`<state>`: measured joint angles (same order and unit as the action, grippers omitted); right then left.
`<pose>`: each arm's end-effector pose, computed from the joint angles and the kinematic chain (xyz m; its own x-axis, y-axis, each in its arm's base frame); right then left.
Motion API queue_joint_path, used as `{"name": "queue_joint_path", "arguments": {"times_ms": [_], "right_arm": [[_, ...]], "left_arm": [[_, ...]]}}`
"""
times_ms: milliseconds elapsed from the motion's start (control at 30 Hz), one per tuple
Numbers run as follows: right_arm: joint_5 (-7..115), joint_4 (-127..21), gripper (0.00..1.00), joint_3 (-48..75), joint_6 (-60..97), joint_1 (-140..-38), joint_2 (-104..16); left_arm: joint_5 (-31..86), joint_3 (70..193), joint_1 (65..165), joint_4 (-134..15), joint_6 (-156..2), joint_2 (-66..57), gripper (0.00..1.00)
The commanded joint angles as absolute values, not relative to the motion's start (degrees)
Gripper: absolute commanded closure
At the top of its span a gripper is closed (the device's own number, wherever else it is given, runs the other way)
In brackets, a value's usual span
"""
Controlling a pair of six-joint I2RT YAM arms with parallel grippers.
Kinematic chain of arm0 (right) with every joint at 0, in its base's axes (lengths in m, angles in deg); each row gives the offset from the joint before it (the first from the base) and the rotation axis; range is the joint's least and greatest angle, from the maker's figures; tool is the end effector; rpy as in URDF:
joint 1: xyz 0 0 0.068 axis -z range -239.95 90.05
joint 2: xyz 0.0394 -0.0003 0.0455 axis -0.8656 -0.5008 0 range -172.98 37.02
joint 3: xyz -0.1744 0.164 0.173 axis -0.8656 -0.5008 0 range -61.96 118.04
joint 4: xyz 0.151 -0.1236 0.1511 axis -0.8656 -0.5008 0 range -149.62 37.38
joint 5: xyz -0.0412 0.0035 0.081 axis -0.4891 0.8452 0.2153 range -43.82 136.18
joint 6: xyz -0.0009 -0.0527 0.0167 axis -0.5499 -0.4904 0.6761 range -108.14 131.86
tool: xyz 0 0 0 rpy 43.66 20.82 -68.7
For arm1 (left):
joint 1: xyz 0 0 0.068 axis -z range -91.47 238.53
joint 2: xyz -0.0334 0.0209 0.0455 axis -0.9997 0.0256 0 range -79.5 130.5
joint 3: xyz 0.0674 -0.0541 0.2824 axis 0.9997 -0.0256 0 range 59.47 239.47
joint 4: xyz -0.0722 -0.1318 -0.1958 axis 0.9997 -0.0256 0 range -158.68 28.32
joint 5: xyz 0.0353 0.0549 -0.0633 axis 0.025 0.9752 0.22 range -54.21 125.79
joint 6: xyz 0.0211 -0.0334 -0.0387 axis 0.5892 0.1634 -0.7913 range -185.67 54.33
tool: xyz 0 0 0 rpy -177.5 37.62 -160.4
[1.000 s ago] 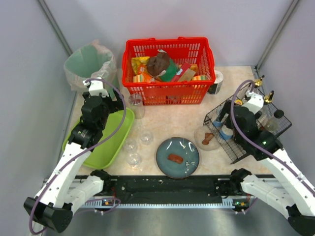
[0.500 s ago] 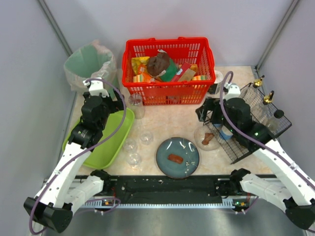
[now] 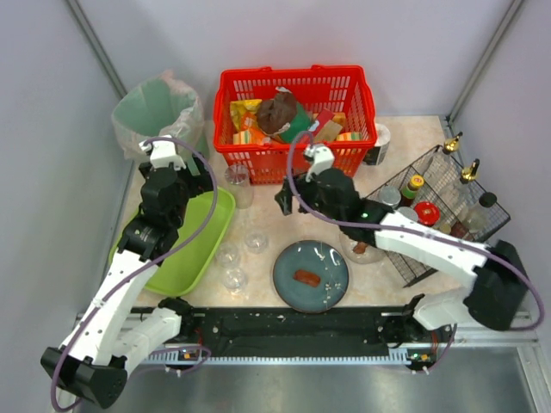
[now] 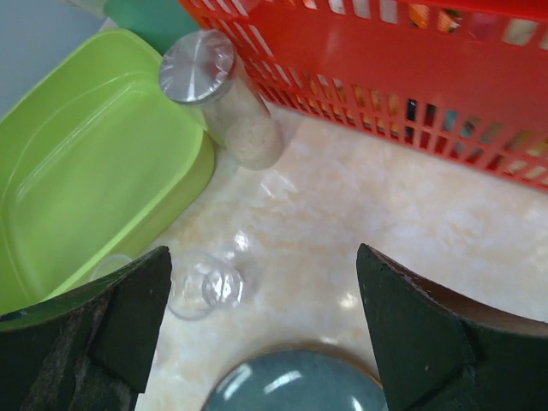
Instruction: Clear the kitchen counter
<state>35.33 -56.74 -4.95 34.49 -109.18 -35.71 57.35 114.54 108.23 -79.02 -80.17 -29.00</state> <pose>0.1857 0.2045 0.3458 -0.4462 0.0614 -0.8928 -0.4946 0.8145 0.3032 0.1623 -0.0433 0.3890 -0.1955 -0.1774 -0.9645 -0.0754 0.9833 -0.1656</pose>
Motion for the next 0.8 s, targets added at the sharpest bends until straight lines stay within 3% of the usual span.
{"name": "queue_joint_path", "arguments": {"times_ms": [0, 233, 767], "right_arm": [[31.2, -45.5, 0.13, 3.3, 33.2, -112.7, -45.7], [28.3, -28.3, 0.04, 8.2, 25.9, -115.1, -59.6], [19.1, -18.7, 0.01, 20.7, 17.6, -117.9, -82.3]], "left_arm": [[62.0, 116.3, 107.9, -77.4, -80.6, -31.2, 0.01], [66.6, 113.9, 107.9, -74.6, -80.8, -35.5, 0.01], [75.8, 114.4, 107.7, -76.4, -84.6, -35.2, 0.01]]}}
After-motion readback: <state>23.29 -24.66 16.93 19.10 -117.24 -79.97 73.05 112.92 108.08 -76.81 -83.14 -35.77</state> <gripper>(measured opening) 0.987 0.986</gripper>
